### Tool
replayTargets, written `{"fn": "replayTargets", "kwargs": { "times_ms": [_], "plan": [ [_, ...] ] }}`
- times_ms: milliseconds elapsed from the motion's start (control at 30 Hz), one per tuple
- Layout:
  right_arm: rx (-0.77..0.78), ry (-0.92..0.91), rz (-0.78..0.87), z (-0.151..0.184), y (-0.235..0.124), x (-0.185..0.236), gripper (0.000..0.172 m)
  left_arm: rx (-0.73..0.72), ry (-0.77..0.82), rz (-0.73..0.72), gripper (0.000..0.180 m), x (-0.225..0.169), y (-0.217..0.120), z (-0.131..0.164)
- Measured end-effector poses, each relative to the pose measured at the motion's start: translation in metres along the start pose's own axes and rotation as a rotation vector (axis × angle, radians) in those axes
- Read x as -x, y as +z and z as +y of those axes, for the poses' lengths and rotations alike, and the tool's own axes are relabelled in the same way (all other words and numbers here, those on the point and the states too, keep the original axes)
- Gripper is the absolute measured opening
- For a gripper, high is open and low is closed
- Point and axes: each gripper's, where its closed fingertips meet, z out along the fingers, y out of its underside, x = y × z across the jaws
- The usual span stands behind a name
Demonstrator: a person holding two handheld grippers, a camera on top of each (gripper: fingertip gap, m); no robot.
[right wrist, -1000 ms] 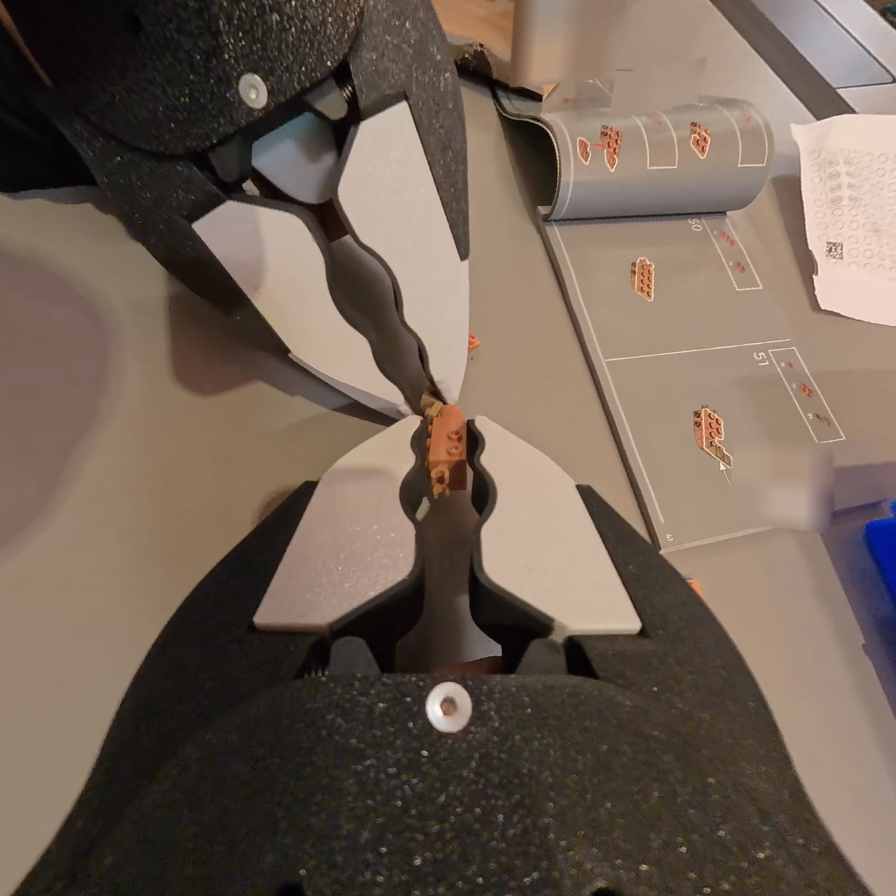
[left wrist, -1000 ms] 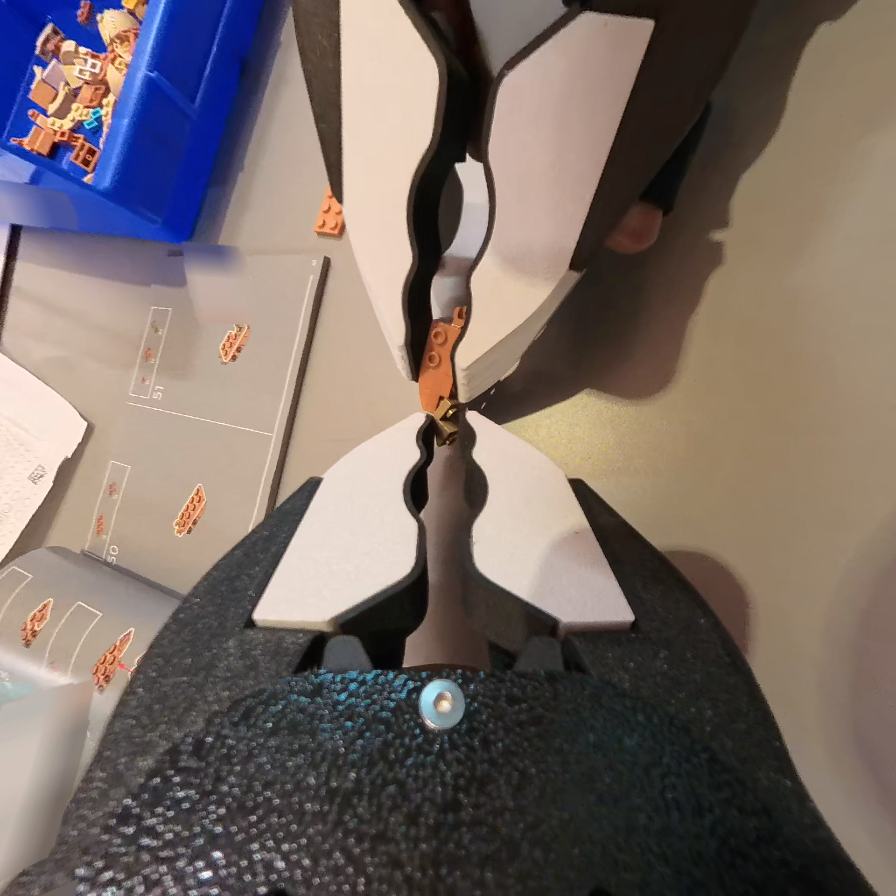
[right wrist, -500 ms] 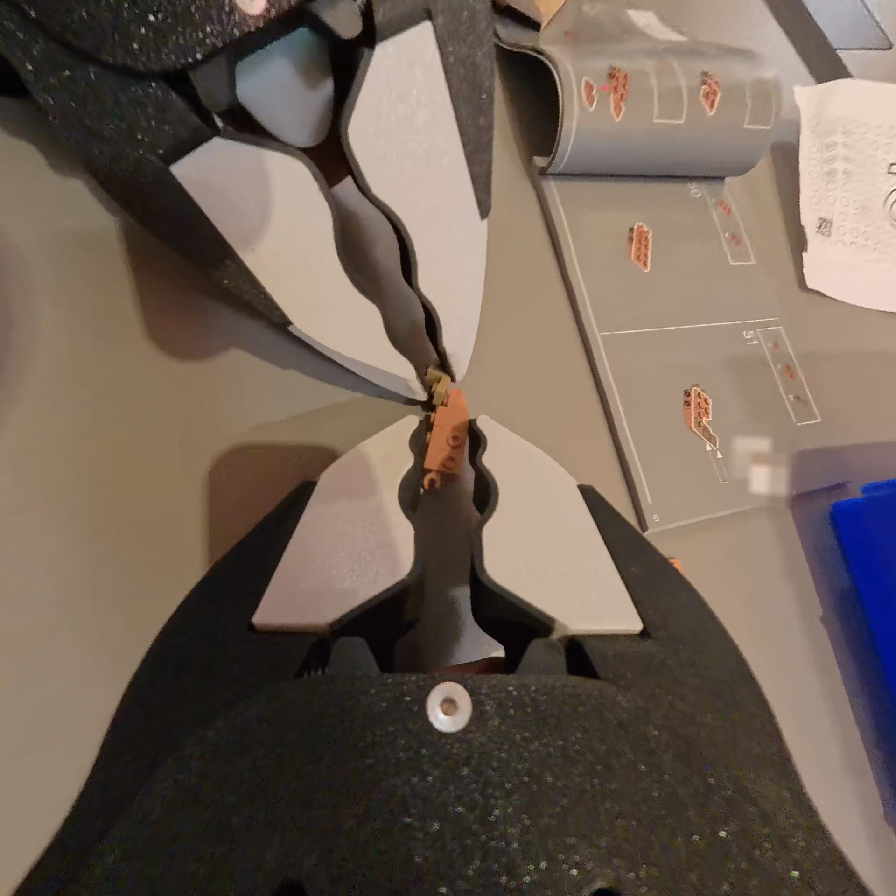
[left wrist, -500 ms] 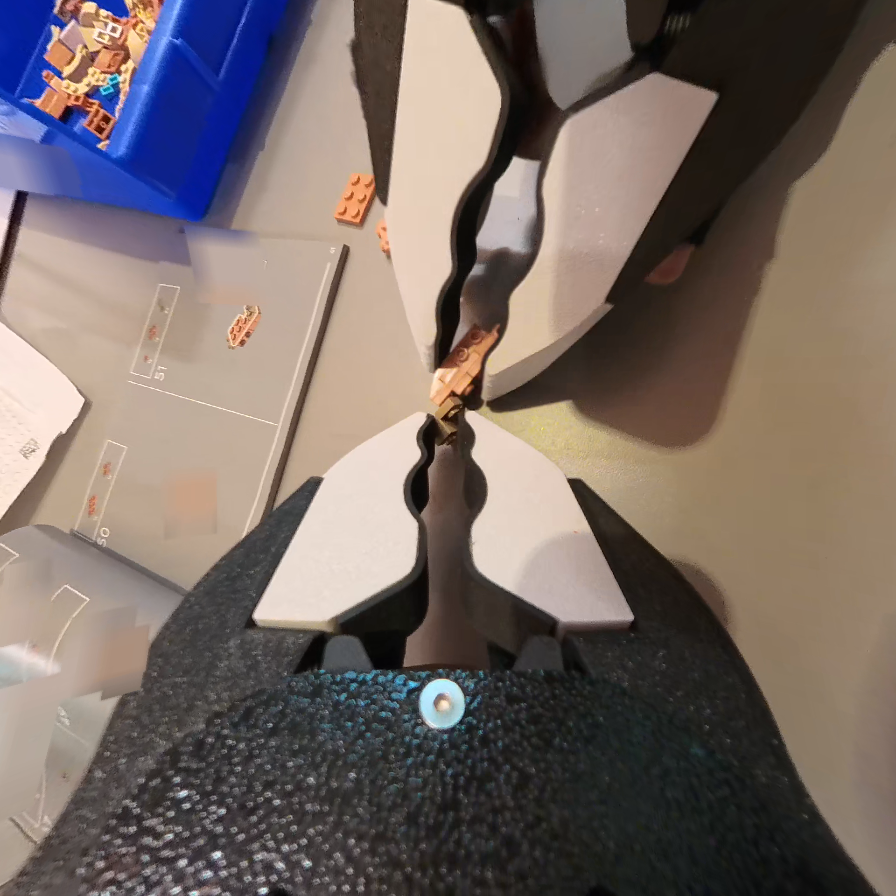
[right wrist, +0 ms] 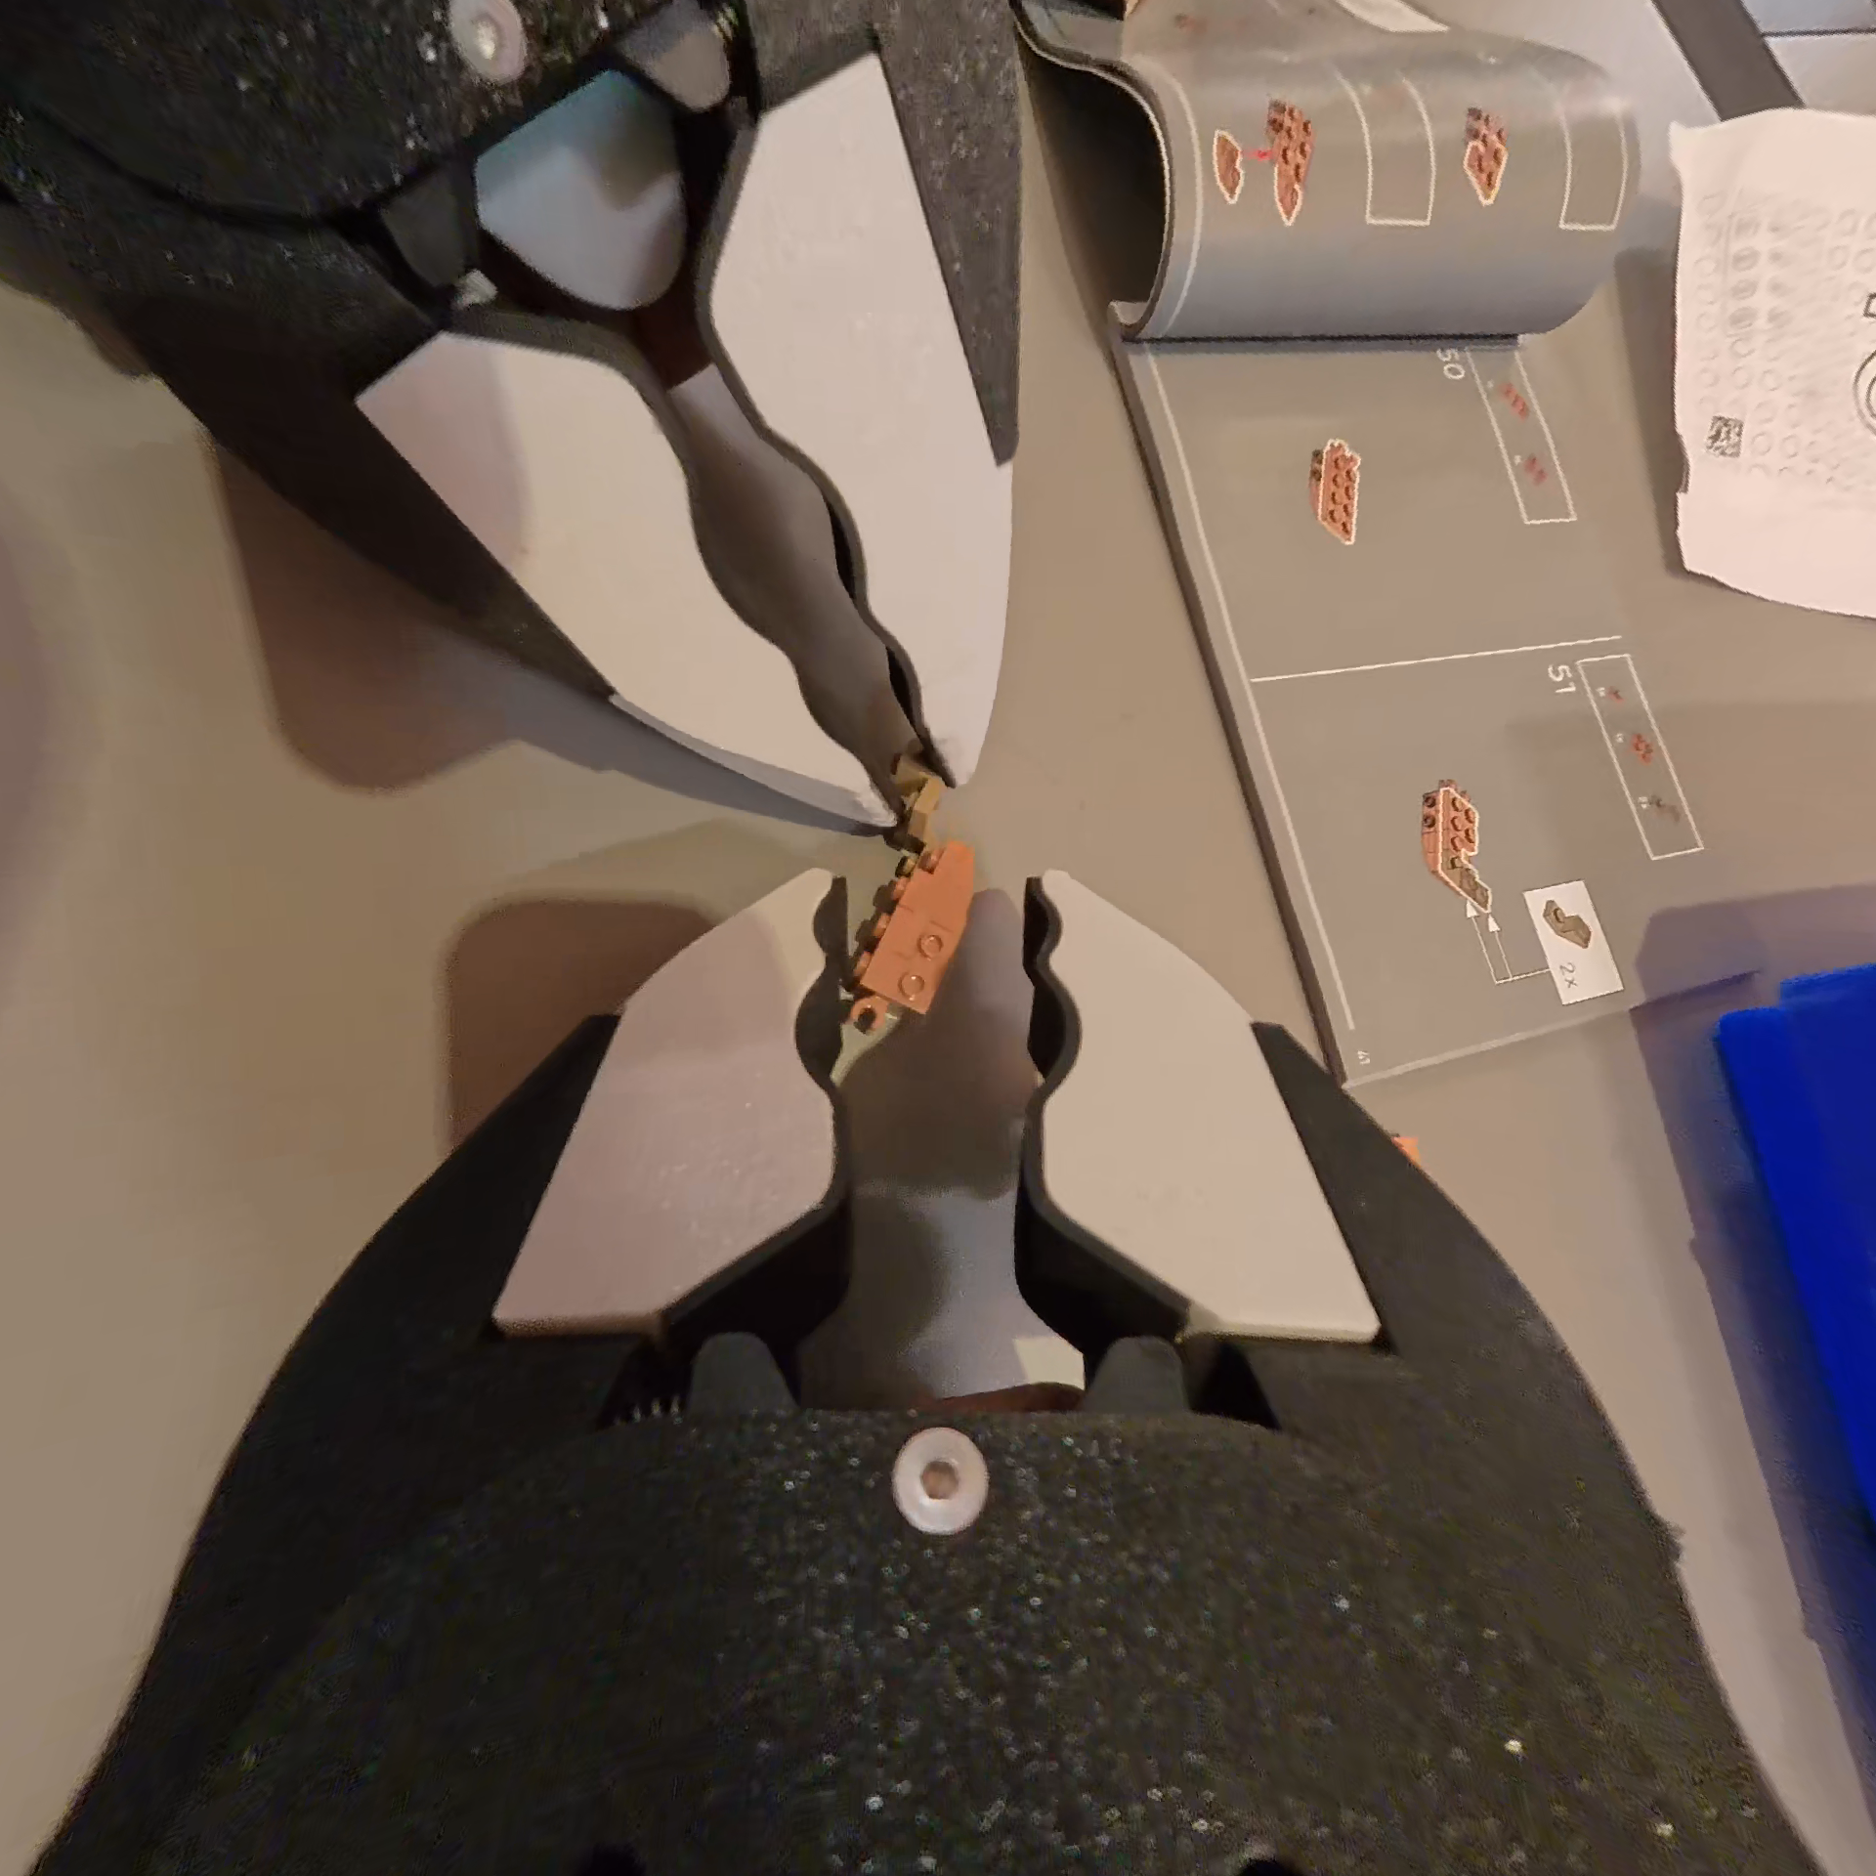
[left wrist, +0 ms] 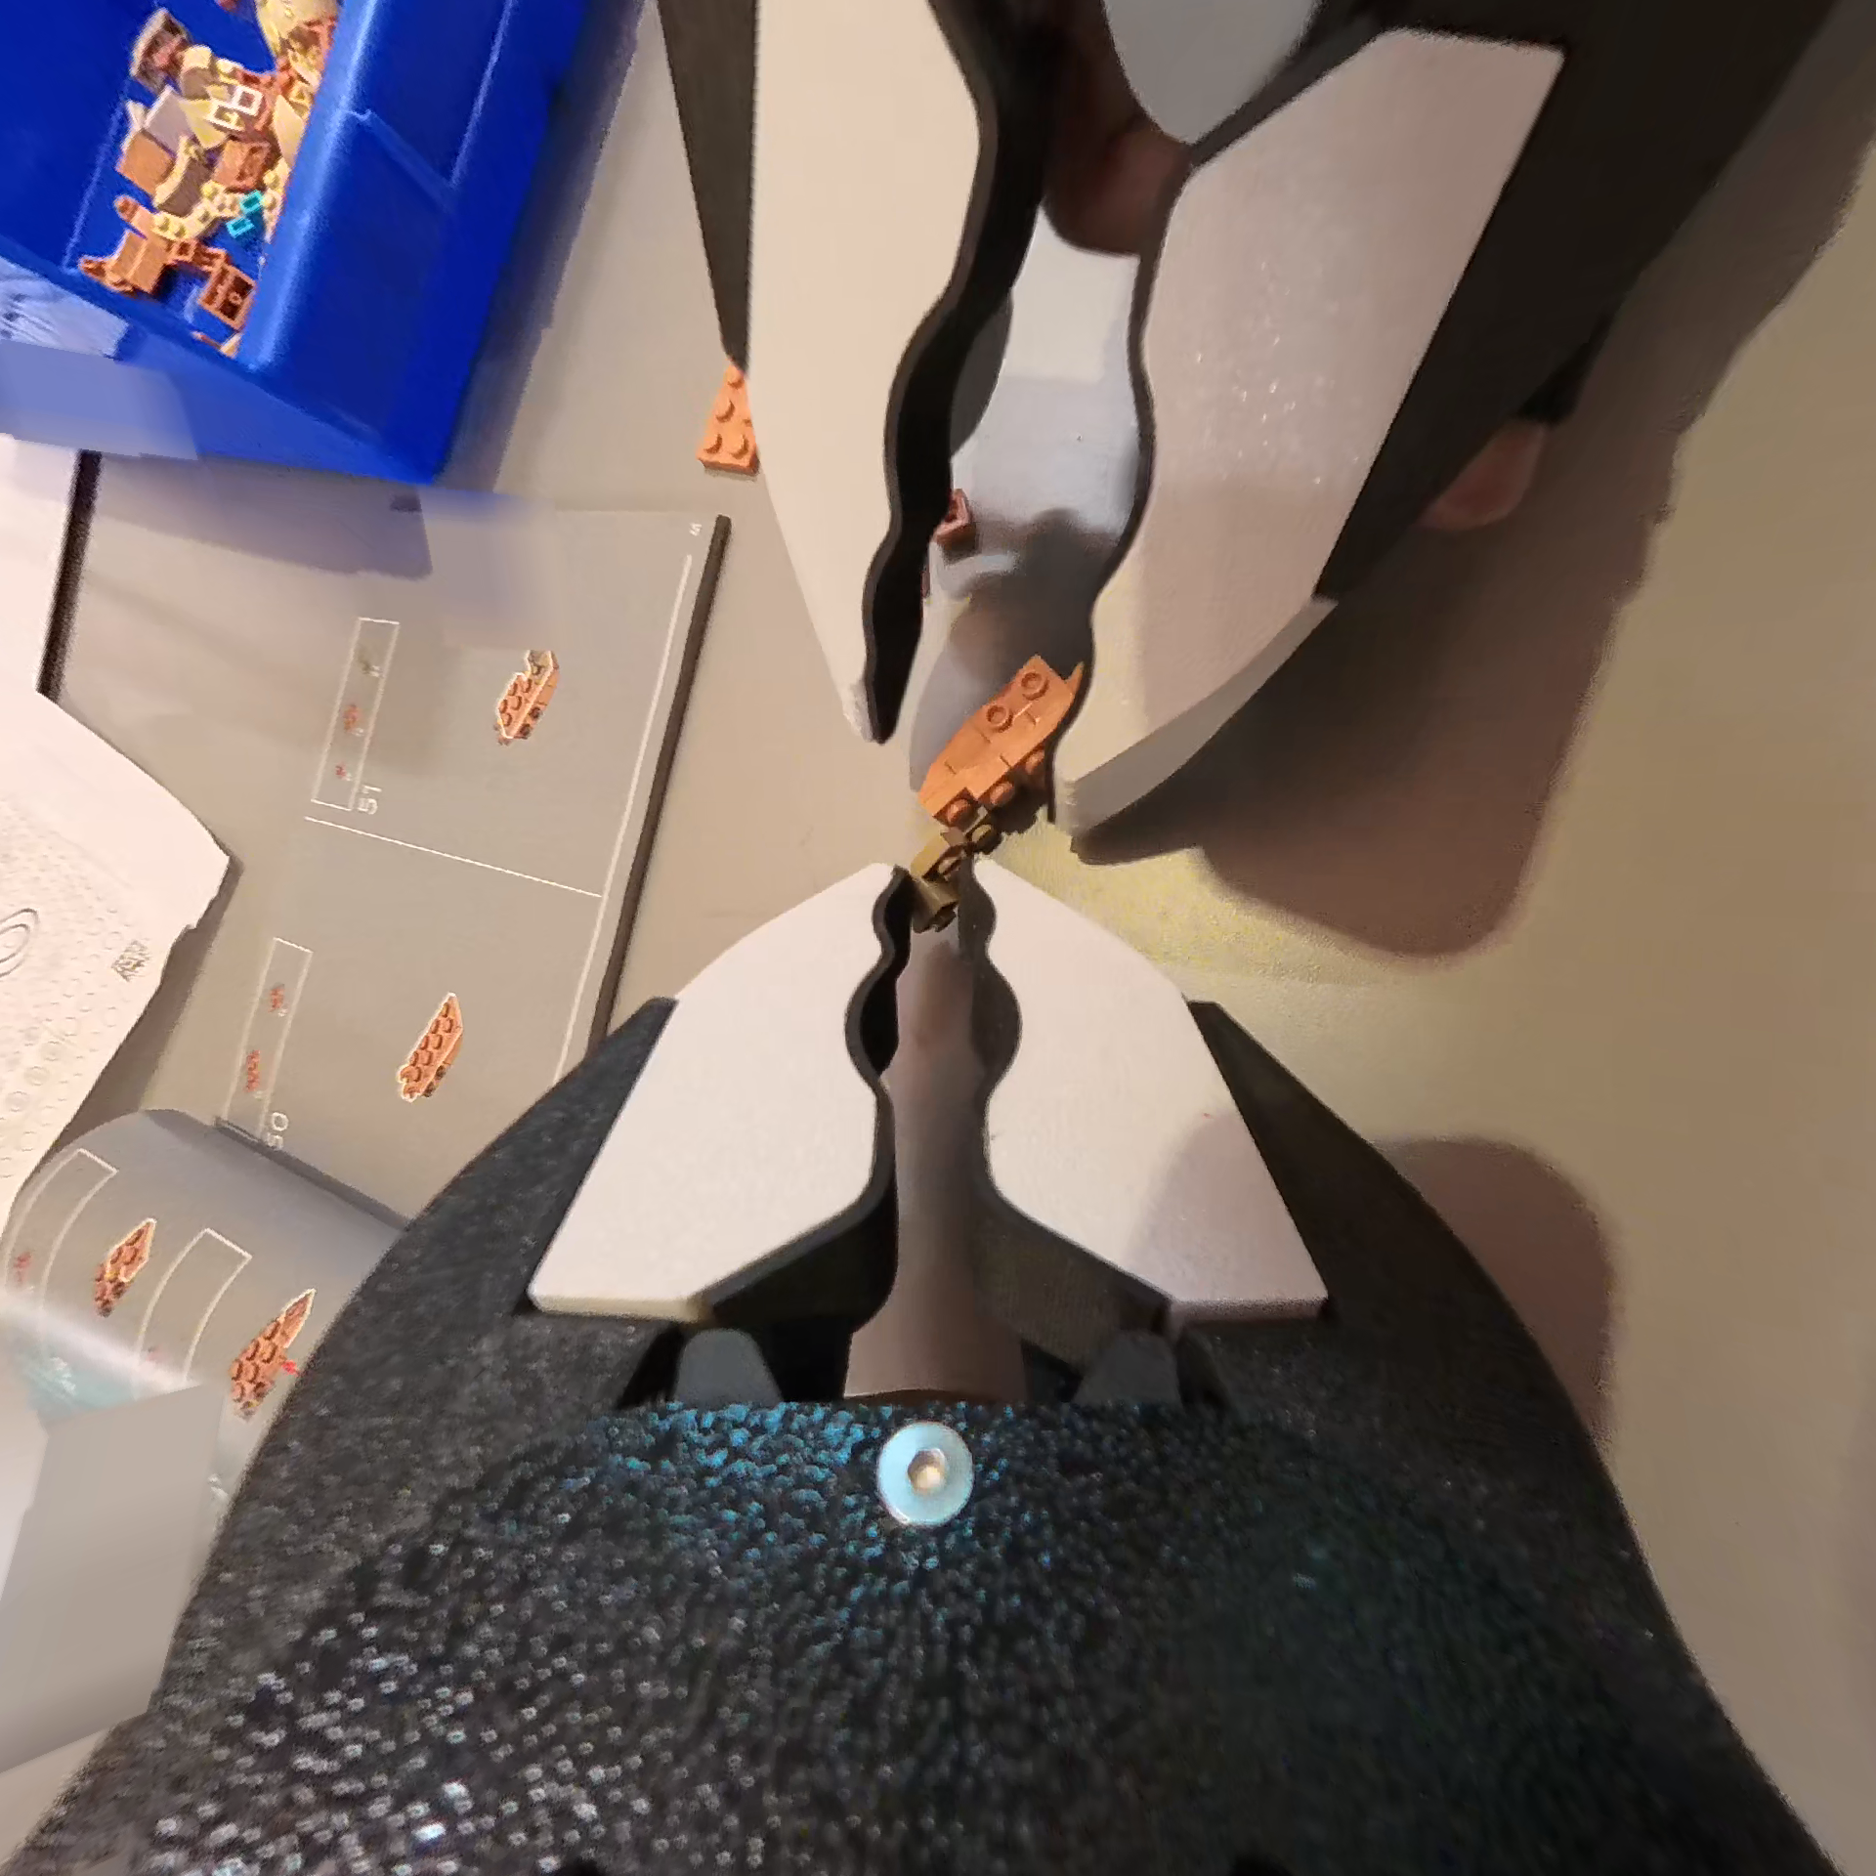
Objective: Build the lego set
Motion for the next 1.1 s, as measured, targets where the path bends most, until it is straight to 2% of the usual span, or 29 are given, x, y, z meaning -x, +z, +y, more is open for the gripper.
{"fn": "replayTargets", "kwargs": {
  "times_ms": [167,633,867,1100],
  "plan": [
    [0.055,0.024,-0.003,0.006,0.002,0.002,0.019,0.009,0.032,-0.005,0.008,-0.002,0.001,0.000],
    [-0.073,0.016,-0.001,-0.008,-0.002,-0.001,0.016,0.027,0.100,-0.075,0.008,0.000,-0.002,-0.003],
    [-0.020,-0.029,0.000,0.002,0.004,0.001,0.016,0.040,0.086,-0.069,0.008,-0.003,0.002,-0.002],
    [-0.055,0.024,-0.022,-0.004,0.000,0.000,0.018,0.059,0.092,-0.092,0.008,0.000,0.002,-0.001]
  ]
}}
